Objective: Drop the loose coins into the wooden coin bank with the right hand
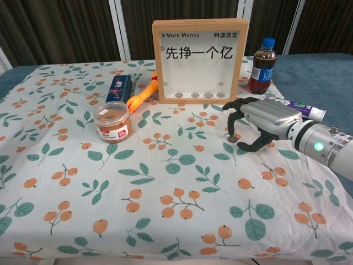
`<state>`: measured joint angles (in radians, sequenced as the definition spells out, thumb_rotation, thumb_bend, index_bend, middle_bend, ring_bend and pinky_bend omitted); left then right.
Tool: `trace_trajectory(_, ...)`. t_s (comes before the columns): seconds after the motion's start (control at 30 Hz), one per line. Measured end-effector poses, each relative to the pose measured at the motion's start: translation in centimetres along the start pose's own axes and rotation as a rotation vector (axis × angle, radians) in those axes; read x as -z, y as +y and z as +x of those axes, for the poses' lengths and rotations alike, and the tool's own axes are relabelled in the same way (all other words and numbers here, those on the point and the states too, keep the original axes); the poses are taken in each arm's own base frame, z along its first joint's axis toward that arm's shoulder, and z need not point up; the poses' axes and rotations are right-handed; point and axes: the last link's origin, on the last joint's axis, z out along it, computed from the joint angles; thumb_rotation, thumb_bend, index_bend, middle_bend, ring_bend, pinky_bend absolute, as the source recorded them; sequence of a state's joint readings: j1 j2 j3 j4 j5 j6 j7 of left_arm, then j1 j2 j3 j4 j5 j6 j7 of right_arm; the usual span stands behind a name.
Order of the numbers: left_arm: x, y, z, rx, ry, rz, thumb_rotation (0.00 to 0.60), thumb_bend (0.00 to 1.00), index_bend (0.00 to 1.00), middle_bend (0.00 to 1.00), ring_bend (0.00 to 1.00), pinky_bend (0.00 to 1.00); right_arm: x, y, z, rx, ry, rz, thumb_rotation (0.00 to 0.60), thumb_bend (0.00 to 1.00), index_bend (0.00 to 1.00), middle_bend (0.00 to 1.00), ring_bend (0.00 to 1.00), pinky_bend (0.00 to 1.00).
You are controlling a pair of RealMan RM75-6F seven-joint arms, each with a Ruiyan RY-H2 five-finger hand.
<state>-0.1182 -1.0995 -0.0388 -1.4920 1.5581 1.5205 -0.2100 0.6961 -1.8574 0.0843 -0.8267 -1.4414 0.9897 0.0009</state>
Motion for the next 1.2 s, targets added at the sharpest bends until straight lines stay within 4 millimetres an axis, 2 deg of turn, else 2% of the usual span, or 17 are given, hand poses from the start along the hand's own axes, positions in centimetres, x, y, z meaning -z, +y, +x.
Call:
trace_trajectory(0.87, 0.07, -0.07, 0.09, 0.002, 0.004, 0.001, 0.600, 0.43, 0.00, 0.00, 0.00, 0.00, -0.66, -0.09, -0.11, 0.012, -0.021, -0.012, 0.600, 0.52, 0.59, 0.19, 0.00, 0.01)
trace_trajectory(1.2, 0.11, -0.09, 0.11, 0.002, 0.005, 0.002, 0.600, 0.43, 0.00, 0.00, 0.00, 0.00, -0.14, 0.30, -0.13, 0.026, -0.023, -0.005, 0.600, 0.52, 0.59, 0.19, 0.00, 0.01)
